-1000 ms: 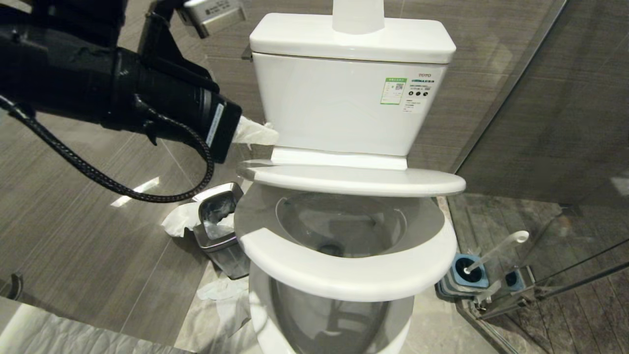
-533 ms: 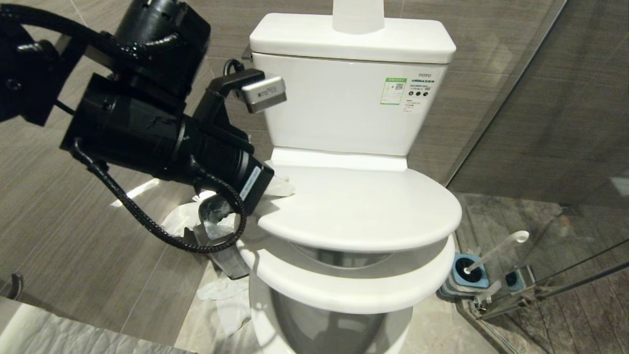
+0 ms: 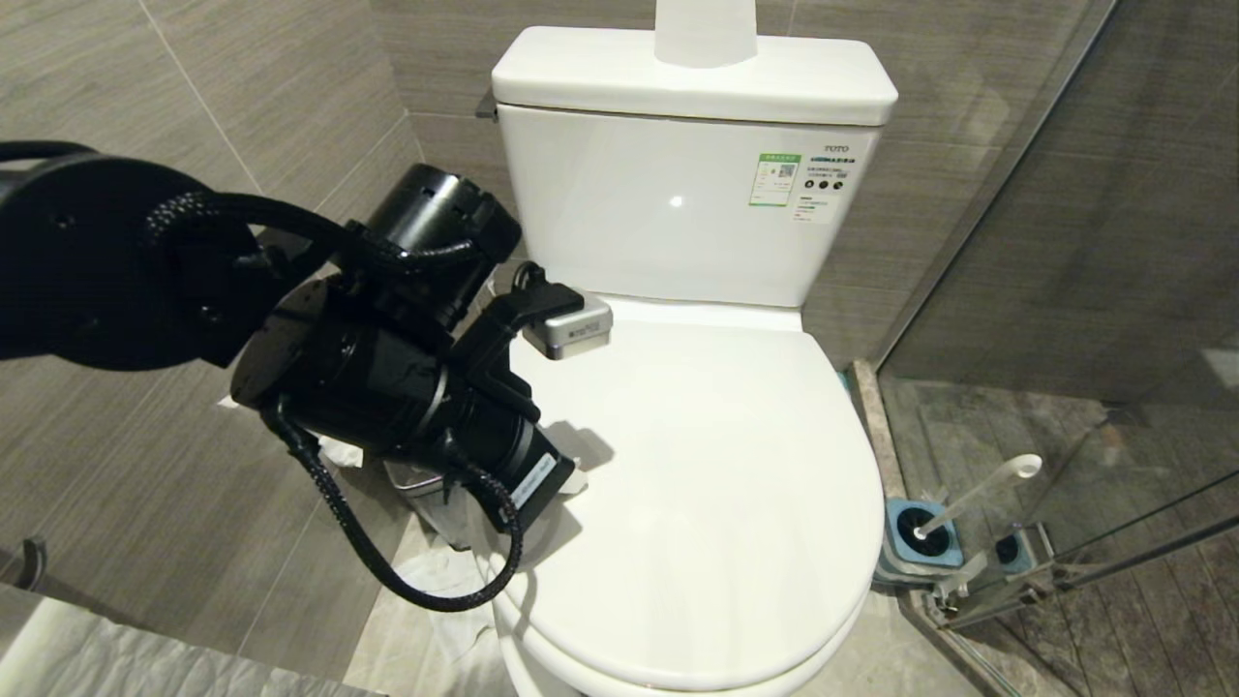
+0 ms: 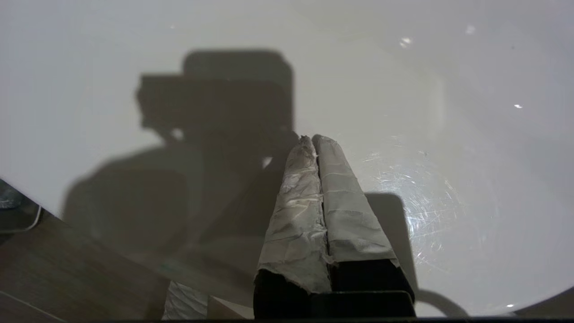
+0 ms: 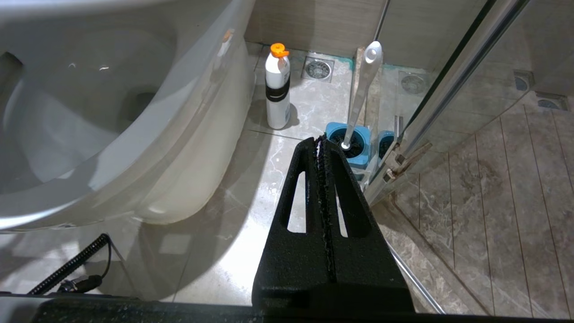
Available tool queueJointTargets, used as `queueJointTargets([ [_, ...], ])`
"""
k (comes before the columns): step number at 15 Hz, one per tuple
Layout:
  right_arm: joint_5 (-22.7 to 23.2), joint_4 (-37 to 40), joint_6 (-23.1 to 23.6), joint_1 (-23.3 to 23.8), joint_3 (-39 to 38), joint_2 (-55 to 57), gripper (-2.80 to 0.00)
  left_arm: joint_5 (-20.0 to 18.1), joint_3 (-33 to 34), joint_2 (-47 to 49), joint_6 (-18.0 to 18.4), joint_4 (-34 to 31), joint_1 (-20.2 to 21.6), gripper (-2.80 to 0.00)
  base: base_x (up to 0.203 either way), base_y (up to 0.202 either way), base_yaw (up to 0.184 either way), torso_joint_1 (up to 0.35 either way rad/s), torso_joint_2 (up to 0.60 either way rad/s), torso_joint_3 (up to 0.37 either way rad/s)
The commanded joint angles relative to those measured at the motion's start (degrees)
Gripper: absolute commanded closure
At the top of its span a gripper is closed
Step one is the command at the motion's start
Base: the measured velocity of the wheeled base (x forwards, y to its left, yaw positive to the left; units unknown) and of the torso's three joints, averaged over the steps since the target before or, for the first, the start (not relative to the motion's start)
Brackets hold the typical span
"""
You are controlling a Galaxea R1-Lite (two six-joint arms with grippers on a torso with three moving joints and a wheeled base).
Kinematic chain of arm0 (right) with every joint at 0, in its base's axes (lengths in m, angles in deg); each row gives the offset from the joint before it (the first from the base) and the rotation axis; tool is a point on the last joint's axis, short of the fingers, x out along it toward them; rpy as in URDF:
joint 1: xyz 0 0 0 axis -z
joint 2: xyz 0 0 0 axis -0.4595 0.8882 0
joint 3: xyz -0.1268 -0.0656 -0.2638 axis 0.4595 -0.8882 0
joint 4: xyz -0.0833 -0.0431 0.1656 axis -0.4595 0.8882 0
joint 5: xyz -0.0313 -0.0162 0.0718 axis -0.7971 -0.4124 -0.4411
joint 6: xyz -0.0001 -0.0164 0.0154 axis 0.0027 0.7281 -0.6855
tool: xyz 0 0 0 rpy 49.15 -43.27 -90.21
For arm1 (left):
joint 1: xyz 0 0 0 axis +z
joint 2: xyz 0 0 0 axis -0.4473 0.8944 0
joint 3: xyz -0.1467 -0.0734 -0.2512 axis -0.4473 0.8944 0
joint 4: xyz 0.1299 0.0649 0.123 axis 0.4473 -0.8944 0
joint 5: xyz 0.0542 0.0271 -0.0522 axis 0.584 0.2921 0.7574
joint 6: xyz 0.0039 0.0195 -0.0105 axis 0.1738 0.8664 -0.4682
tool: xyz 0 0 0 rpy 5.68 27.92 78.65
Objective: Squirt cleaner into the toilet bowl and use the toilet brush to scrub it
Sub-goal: Close the toilet lid
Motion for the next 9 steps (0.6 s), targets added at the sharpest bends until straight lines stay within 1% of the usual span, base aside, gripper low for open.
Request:
queueJointTargets([
  [1, 0.02, 0.02, -0.02, 0.01, -0.01, 0.05, 0.00, 0.26, 1.13, 2.68, -1.80, 0.24, -0.23, 0.00, 0.000, 0.000, 0.000, 0.000, 0.00, 0.000],
  [3, 0.02, 0.02, -0.02, 0.01, -0.01, 0.05, 0.00, 1.17, 2.15, 4.67, -2.86, 2.84, -0.33, 0.00, 0.000, 0.000, 0.000, 0.000, 0.00, 0.000],
  [5, 0.02, 0.02, -0.02, 0.01, -0.01, 0.05, 0.00, 3.94, 3.26, 6.72, -3.18, 4.56, -0.33, 0.00, 0.000, 0.000, 0.000, 0.000, 0.00, 0.000],
  [9, 0.02, 0.02, -0.02, 0.01, -0.01, 0.05, 0.00, 6.05, 5.59, 11.33, -3.84, 11.46, -0.34, 0.00, 0.000, 0.000, 0.000, 0.000, 0.00, 0.000],
])
